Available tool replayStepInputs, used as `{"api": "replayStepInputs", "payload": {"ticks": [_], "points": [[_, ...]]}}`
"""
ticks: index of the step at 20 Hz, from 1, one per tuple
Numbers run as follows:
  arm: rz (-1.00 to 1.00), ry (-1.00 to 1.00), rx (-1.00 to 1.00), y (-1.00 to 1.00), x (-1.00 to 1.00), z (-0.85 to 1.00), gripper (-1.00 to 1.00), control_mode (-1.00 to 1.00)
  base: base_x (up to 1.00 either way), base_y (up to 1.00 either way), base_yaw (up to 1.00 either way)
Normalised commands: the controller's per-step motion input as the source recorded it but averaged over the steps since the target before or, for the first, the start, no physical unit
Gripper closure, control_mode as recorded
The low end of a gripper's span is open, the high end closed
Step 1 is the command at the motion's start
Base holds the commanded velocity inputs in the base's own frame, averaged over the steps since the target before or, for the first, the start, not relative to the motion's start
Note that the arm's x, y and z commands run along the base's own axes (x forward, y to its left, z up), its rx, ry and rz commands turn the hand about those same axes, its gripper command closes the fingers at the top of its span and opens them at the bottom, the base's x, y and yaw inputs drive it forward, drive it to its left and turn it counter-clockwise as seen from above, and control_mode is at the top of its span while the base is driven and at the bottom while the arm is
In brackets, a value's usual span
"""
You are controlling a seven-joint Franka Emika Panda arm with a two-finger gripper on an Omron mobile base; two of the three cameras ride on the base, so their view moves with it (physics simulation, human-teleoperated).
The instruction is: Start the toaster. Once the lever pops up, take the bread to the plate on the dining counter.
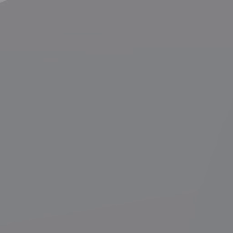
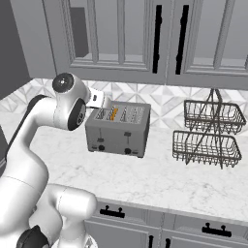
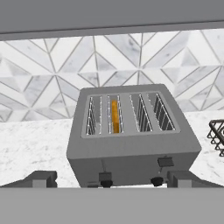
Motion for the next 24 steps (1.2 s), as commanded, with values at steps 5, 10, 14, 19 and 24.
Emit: {"api": "replayStepInputs", "payload": {"ticks": [5, 10, 14, 19, 24], "points": [[0.0, 0.0, 0.0, 0.0, 0.0, 0.0, -1.0, -1.0, 0.0, 0.0, 0.0], [0.0, 0.0, 0.0, 0.0, 0.0, 0.0, -1.0, -1.0, 0.0, 0.0, 0.0], [0.0, 0.0, 0.0, 0.0, 0.0, 0.0, -1.0, -1.0, 0.0, 0.0, 0.0], [0.0, 0.0, 0.0, 0.0, 0.0, 0.0, -1.0, -1.0, 0.0, 0.0, 0.0], [0.0, 0.0, 0.0, 0.0, 0.0, 0.0, -1.0, -1.0, 0.0, 0.0, 0.0]]}}
